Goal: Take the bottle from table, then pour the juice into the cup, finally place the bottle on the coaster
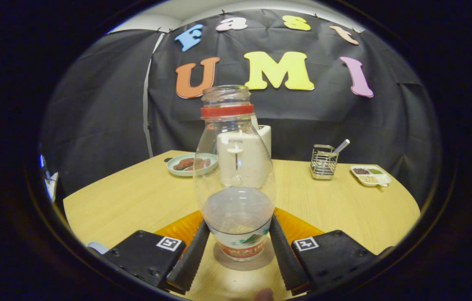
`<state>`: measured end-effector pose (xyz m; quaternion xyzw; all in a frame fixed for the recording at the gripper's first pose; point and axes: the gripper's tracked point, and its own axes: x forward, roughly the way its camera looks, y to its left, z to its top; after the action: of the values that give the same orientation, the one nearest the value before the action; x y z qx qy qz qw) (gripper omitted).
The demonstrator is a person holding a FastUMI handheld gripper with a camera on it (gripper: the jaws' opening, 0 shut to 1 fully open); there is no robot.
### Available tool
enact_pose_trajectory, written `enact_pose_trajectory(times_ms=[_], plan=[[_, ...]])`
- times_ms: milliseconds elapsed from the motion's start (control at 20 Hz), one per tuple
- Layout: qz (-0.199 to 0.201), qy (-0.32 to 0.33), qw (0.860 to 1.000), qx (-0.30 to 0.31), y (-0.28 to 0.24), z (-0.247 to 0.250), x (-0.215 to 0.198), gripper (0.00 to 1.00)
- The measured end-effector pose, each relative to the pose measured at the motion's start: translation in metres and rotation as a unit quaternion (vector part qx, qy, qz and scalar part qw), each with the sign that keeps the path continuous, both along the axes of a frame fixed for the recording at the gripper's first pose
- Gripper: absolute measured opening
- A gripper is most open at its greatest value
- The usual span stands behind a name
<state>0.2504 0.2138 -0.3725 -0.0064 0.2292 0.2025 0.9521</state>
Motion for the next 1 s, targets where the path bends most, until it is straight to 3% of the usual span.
enact_pose_trajectory(times_ms=[350,800,1000], plan=[[-0.008,-0.037,0.999,0.008,0.002,0.044,-0.007,1.0],[-0.032,-0.127,0.991,0.031,-0.011,0.179,-0.051,1.0],[-0.065,-0.17,0.983,0.024,-0.033,0.244,-0.086,1.0]])
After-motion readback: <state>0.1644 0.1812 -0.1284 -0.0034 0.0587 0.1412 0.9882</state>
